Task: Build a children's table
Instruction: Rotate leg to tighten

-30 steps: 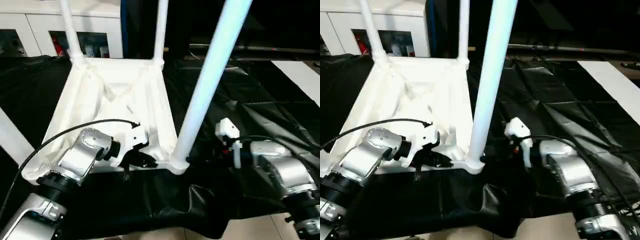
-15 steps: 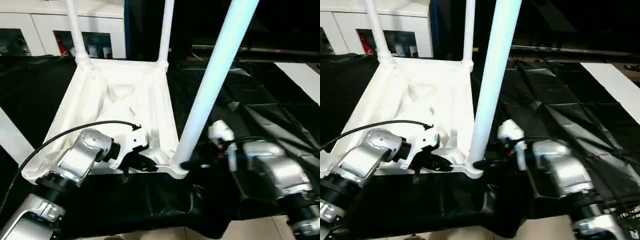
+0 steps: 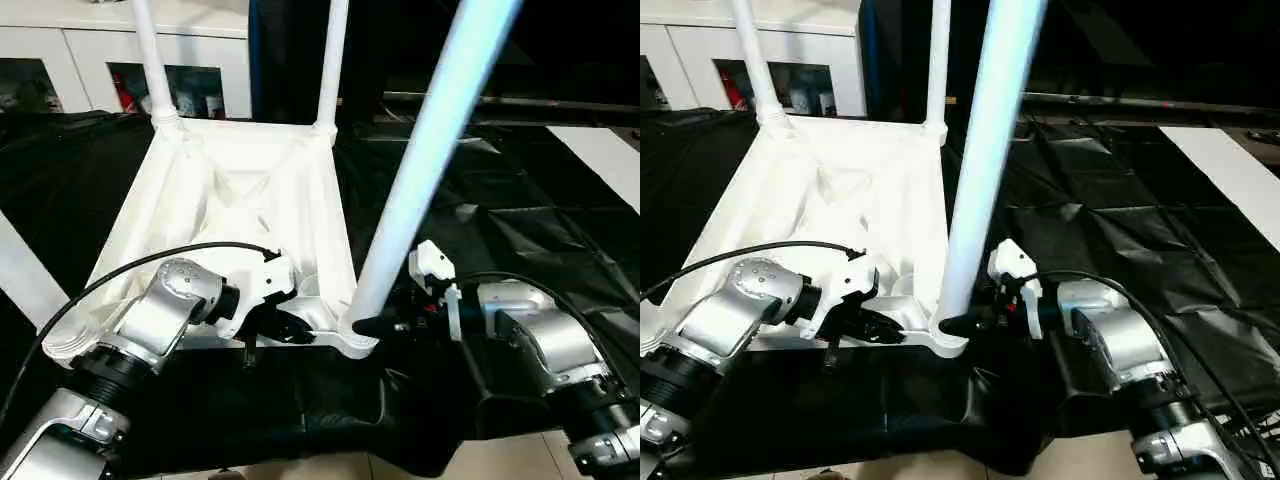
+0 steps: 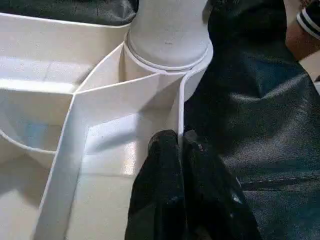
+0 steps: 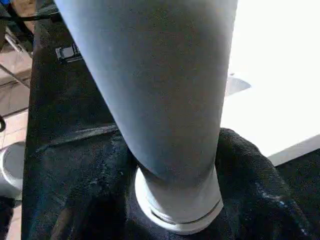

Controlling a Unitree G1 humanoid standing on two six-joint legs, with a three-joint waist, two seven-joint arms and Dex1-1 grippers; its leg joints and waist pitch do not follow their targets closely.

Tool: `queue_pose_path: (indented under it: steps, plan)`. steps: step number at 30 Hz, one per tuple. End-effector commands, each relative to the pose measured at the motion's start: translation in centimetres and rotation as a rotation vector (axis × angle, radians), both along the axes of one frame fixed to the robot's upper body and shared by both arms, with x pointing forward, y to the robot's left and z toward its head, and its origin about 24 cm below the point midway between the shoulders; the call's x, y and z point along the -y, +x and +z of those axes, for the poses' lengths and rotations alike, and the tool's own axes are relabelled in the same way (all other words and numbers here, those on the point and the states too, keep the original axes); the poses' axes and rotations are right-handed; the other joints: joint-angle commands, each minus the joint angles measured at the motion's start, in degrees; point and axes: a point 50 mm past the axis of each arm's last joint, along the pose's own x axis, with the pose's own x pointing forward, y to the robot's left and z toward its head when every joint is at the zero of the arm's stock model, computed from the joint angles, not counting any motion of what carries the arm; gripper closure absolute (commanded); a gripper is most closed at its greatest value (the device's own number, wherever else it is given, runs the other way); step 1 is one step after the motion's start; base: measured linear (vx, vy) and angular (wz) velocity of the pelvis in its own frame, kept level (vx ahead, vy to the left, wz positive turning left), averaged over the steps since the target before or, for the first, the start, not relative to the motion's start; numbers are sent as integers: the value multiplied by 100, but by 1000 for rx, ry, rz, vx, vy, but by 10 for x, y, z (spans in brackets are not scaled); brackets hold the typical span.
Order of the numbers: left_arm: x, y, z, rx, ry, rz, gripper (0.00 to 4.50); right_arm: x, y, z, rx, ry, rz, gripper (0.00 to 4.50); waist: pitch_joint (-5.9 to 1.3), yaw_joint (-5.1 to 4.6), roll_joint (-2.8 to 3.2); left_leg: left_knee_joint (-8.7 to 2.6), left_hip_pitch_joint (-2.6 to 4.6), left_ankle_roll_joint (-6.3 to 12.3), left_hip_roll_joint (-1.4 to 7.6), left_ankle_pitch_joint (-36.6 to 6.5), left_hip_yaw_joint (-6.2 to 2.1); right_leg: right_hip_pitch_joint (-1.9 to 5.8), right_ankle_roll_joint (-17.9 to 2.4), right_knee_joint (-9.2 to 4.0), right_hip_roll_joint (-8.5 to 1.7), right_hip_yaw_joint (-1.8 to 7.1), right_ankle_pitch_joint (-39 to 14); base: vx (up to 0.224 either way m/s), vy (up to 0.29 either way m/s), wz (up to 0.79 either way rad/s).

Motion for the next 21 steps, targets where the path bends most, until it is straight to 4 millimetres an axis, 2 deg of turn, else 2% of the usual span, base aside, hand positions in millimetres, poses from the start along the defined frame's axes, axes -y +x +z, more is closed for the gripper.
queue_pose_path:
  steps: [1, 4, 6, 8, 10, 11, 12, 13, 14, 15, 16, 17, 18, 19, 20, 21]
  plan:
    - [4, -1, -1, 6, -7, 3, 450, -7, -2, -4, -28, 13, 29, 248, -326, 9, 25, -410, 69, -11, 168, -1589, -18, 257, -1088, -348, -282, 215, -1737, 0, 0, 0]
    - [3, 1, -2, 18, -4, 37, 450, -8, -4, -7, -47, 29, 18, 249, -318, 5, 23, -416, 83, -78, 174, -1764, -30, 236, -984, -368, -280, 217, -2008, 0, 0, 0]
    - [2, 8, -4, 54, 6, 118, 450, -9, -5, -11, -61, 52, -34, 249, -317, 9, 19, -415, 81, -89, 168, -1822, -33, 236, -931, -386, -286, 217, -2130, 0, 0, 0]
    - [3, 13, -5, 84, 13, 178, 450, -10, -3, -14, -57, 56, -89, 249, -303, 12, 45, -410, 104, -117, 165, -1902, -25, 198, -912, -417, -283, 222, -2225, 0, 0, 0]
    - [8, 21, -7, 120, 17, 267, 450, -11, 5, -25, -49, 28, -254, 249, -293, -11, 20, -421, 91, -176, 155, -2005, -40, 198, -822, -441, -288, 203, -2521, 0, 0, 0]
    - [10, 24, -8, 129, 18, 294, 450, -11, 7, -29, -50, 17, -306, 249, -271, -30, 15, -415, 104, -225, 132, -2189, -55, 179, -675, -500, -296, 174, -2980, 0, 0, 0]
    - [11, 25, -8, 135, 16, 313, 450, -11, 9, -31, -51, 10, -342, 251, -266, -56, 8, -420, 96, -249, 128, -2262, -74, 188, -573, -516, -305, 156, -3225, 0, 0, 0]
    - [21, 33, -8, 154, 2, 410, 450, -13, 15, -43, -74, -19, -504, 252, -260, -98, -22, -417, 76, -283, 120, -2319, -93, 192, -390, -567, -325, 129, -3637, -52, 6, -11]
    - [25, 35, -8, 160, -5, 446, 450, -14, 17, -48, -88, -29, -563, 252, -260, -134, 5, -387, 116, -342, 99, -2465, -120, 146, -249, -637, -336, 78, -3996, -52, 6, -11]
    - [27, 36, -8, 162, -7, 460, 450, -15, 18, -50, -95, -33, -586, 253, -253, -205, -2, -371, 107, -344, 76, -2607, -160, 166, -103, -693, -324, 2, -4245, -60, 12, -12]
    - [33, 39, -7, 170, -16, 493, 450, -18, 21, -53, -103, -45, -666, 253, -256, -228, 15, -371, 114, -329, 74, -2683, -174, 176, -58, -725, -329, -29, -4307, -51, 23, -13]
    - [46, 43, -7, 187, -28, 540, 450, -25, 28, -58, -115, -60, -801, 253, -258, -260, 68, -380, 145, -311, 99, -2831, -198, 184, -87, -780, -341, -93, -4237, -51, 23, -13]
    - [52, 44, -7, 194, -33, 550, 450, -29, 30, -59, -126, -61, -853, 254, -256, -300, 94, -388, 157, -304, 113, -2941, -207, 184, -124, -805, -335, -134, -4142, 0, 0, 0]
    - [58, 44, -7, 199, -36, 555, 450, -33, 33, -60, -137, -60, -900, 254, -256, -402, 136, -453, 102, -369, 154, -3213, -272, 278, -124, -809, -313, -247, -3879, 0, 0, 0]
    - [65, 44, -7, 206, -42, 545, 450, -40, 36, -59, -144, -56, -940, 254, -218, -453, 238, -564, 134, -390, 237, -3807, -345, 351, -147, -774, -248, -349, -3514, 0, 0, 0]
    - [67, 44, -7, 207, -43, 541, 450, -42, 37, -59, -145, -54, -947, 254, -211, -480, 290, -731, 51, -406, 340, -4303, -406, 512, -247, -556, -217, -330, -2882, -54, 52, -15]
